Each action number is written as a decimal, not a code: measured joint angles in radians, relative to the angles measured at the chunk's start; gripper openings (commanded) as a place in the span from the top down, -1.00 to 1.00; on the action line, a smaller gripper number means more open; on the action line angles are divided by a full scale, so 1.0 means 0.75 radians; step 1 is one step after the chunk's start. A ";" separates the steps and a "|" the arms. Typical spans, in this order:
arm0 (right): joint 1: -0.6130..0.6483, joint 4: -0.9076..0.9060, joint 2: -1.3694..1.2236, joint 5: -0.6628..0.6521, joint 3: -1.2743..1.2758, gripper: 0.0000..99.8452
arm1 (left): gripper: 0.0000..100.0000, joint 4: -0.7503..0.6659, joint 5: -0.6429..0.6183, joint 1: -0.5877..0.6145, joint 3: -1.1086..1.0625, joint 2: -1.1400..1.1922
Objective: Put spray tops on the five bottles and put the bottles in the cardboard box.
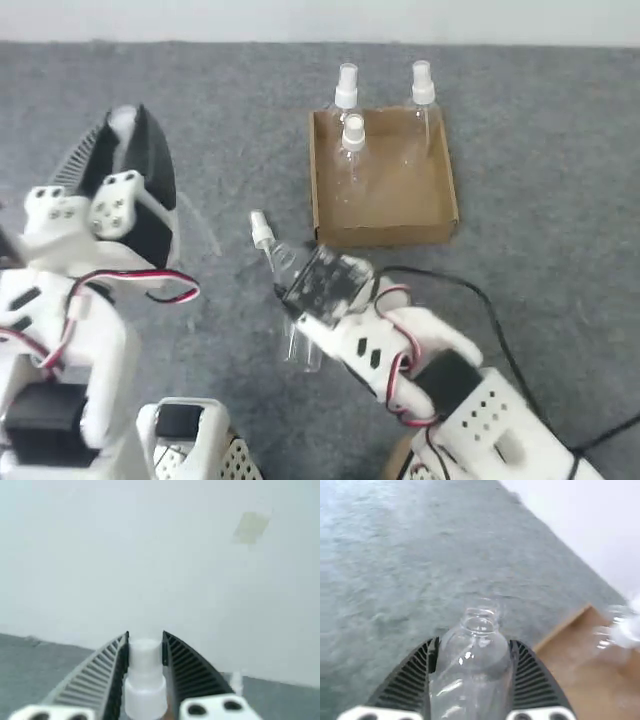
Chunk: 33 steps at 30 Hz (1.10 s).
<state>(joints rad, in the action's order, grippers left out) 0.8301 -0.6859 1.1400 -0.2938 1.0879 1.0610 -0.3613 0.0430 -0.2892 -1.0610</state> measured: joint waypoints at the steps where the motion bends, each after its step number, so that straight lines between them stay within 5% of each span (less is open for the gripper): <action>1: 0.016 0.025 0.010 0.000 0.031 0.99 | 0.98 -0.033 -0.020 -0.025 -0.016 0.000; 16: 0.039 0.090 0.102 0.000 0.170 0.99 | 0.98 -0.168 -0.049 -0.213 -0.227 0.006; 33: 0.039 0.090 0.102 0.000 0.174 0.99 | 0.98 -0.192 -0.051 -0.223 -0.501 0.014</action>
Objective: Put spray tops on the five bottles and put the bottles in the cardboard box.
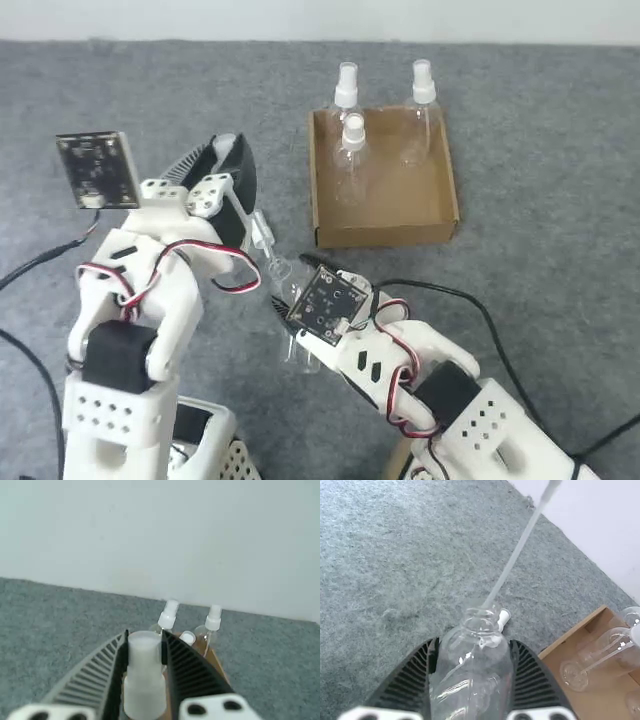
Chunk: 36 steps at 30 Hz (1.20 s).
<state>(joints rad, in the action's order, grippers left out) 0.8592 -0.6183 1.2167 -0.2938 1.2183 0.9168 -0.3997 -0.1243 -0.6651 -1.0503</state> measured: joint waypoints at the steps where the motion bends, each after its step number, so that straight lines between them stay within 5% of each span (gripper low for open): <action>1: 0.000 0.000 0.002 0.000 0.018 0.99 | 0.98 0.000 0.000 0.000 -0.012 0.000; 9: 0.004 0.217 0.008 0.029 0.135 0.99 | 0.98 0.100 0.033 0.002 -0.043 0.000; 18: -0.008 0.495 0.008 0.374 0.225 0.99 | 0.98 0.151 0.153 -0.160 -0.063 -0.004; 36: -0.088 0.604 0.004 0.393 0.299 0.99 | 0.97 0.166 0.397 -0.248 -0.182 -0.020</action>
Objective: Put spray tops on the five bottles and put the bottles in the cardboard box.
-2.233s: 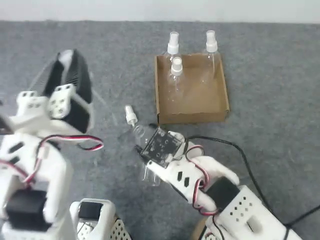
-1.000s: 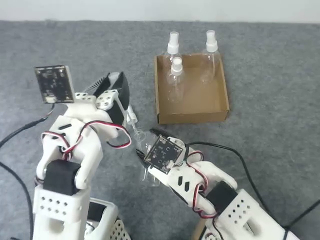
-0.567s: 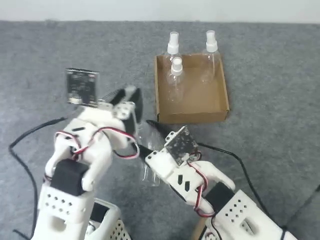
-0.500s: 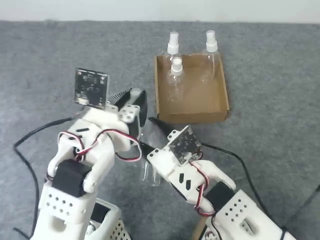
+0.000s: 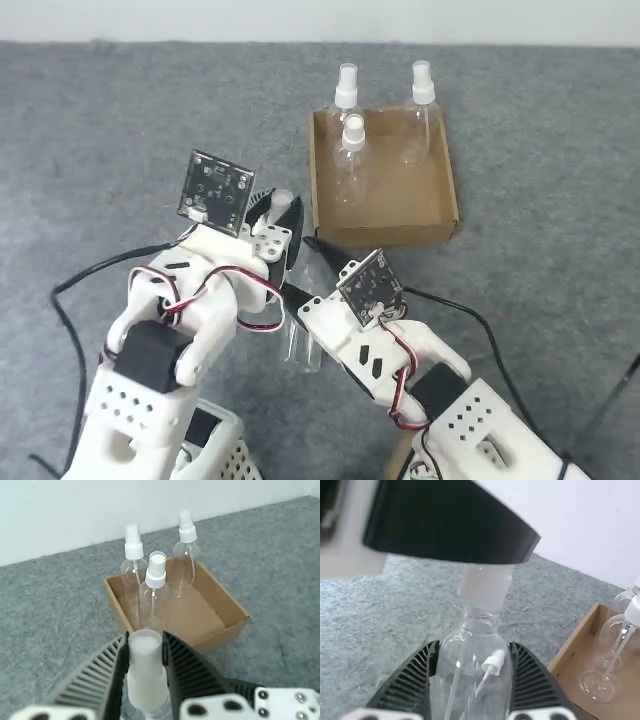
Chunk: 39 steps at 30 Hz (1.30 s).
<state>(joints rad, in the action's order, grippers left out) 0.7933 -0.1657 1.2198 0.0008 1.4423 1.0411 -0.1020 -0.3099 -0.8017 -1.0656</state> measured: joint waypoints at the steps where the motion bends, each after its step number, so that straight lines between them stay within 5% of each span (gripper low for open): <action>1: 0.000 0.000 0.000 0.000 -0.002 0.99 | 0.97 0.002 0.002 0.000 -0.002 0.002; 5: 0.000 0.012 0.002 0.000 0.020 0.99 | 0.96 0.016 0.008 0.004 0.029 0.016; 12: -0.008 0.023 0.004 0.000 0.018 0.99 | 0.63 0.100 0.092 0.059 0.176 0.016; 19: -0.020 0.027 0.004 0.000 0.018 0.99 | 0.63 0.117 0.106 0.076 0.213 0.016; 29: -0.020 0.027 0.004 0.000 0.018 0.99 | 0.88 0.055 0.106 0.323 0.241 0.014; 39: -0.029 0.027 0.002 0.000 0.027 0.99 | 0.88 -0.096 0.104 0.166 -0.020 0.012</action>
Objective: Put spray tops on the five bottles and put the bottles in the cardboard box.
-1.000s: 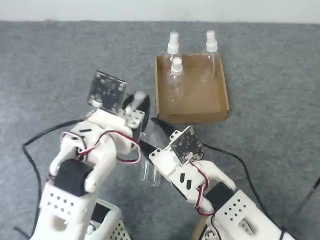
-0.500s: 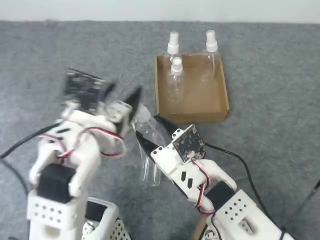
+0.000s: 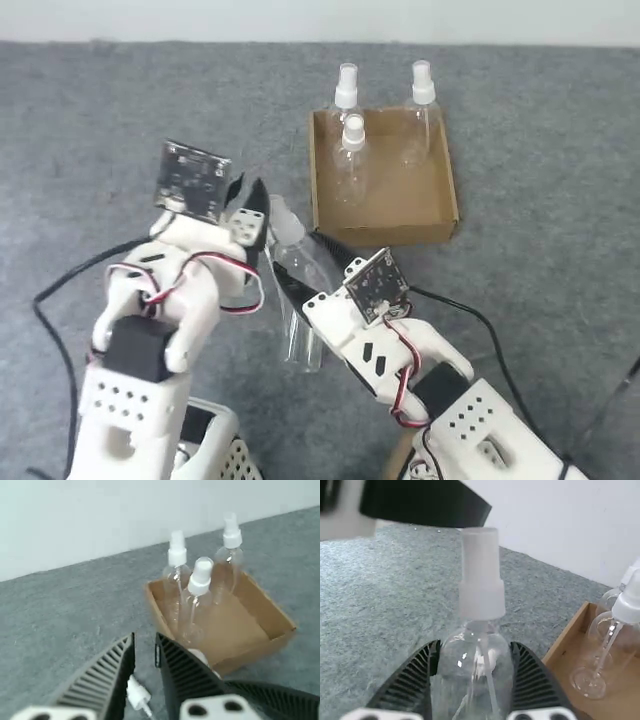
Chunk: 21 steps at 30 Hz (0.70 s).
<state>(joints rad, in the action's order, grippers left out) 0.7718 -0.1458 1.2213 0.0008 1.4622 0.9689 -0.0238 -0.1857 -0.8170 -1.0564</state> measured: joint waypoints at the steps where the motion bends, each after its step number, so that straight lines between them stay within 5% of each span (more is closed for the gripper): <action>1: 0.000 0.000 0.000 0.000 0.006 0.99 | 0.88 -0.020 0.004 -0.010 -0.018 -0.004; 11: 0.002 0.000 0.002 0.000 0.014 0.99 | 0.88 -0.008 0.014 -0.016 0.041 0.004; 21: 0.002 0.000 0.002 0.000 0.014 0.99 | 0.74 0.153 -0.043 0.245 -0.018 -0.098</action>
<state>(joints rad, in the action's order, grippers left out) 0.7733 -0.1458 1.2229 0.0008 1.4730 1.0840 -0.0560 -0.0015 -0.8309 -1.1301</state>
